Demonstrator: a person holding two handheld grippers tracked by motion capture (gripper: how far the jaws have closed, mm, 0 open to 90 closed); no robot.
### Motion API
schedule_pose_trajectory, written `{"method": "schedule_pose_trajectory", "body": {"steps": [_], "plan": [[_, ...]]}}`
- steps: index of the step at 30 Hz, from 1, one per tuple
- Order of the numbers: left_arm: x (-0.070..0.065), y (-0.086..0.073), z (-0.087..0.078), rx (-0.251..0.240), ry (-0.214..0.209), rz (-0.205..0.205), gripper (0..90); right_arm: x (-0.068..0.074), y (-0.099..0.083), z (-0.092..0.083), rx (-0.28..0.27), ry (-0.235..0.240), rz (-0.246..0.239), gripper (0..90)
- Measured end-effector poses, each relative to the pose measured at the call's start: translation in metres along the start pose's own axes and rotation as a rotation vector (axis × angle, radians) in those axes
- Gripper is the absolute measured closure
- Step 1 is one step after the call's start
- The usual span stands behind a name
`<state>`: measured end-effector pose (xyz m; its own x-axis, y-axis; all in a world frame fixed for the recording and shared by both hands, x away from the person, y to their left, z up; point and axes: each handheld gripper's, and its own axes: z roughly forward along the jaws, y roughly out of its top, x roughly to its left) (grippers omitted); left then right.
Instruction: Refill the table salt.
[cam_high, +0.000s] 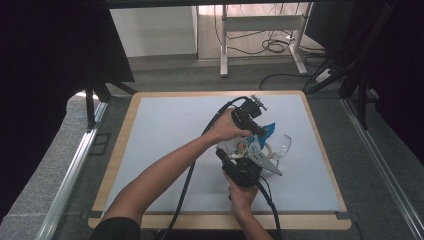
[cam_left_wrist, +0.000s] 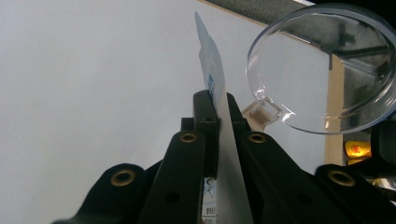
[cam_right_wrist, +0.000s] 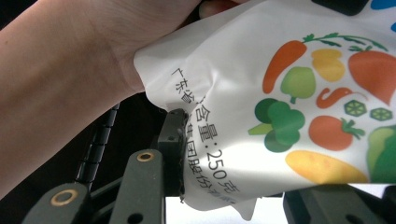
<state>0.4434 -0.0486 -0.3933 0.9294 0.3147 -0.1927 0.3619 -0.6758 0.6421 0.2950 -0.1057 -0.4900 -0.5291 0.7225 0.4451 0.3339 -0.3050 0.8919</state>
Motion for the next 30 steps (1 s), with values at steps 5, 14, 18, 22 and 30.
{"method": "schedule_pose_trajectory", "body": {"steps": [5, 14, 18, 22, 30], "plan": [[0.0006, -0.0011, 0.0015, 0.002, 0.001, 0.0, 89.7, -0.0015, -0.0012, 0.0, 0.003, 0.002, -0.003, 62.0], [0.0, -0.0002, 0.005, 0.006, 0.003, 0.004, 89.7, -0.0039, -0.0032, -0.0005, -0.003, -0.005, 0.0, 62.1], [-0.0004, 0.0006, 0.0059, 0.003, 0.0, 0.002, 89.7, -0.0041, -0.0037, -0.0014, -0.006, -0.01, -0.005, 62.0], [-0.0011, 0.001, 0.0078, 0.006, 0.0, 0.002, 89.7, -0.0049, -0.004, -0.002, -0.009, -0.014, -0.006, 62.0], [0.0, -0.0023, 0.0067, 0.0, 0.002, 0.006, 89.6, -0.004, -0.0077, -0.0019, -0.016, -0.017, 0.001, 61.9]]}}
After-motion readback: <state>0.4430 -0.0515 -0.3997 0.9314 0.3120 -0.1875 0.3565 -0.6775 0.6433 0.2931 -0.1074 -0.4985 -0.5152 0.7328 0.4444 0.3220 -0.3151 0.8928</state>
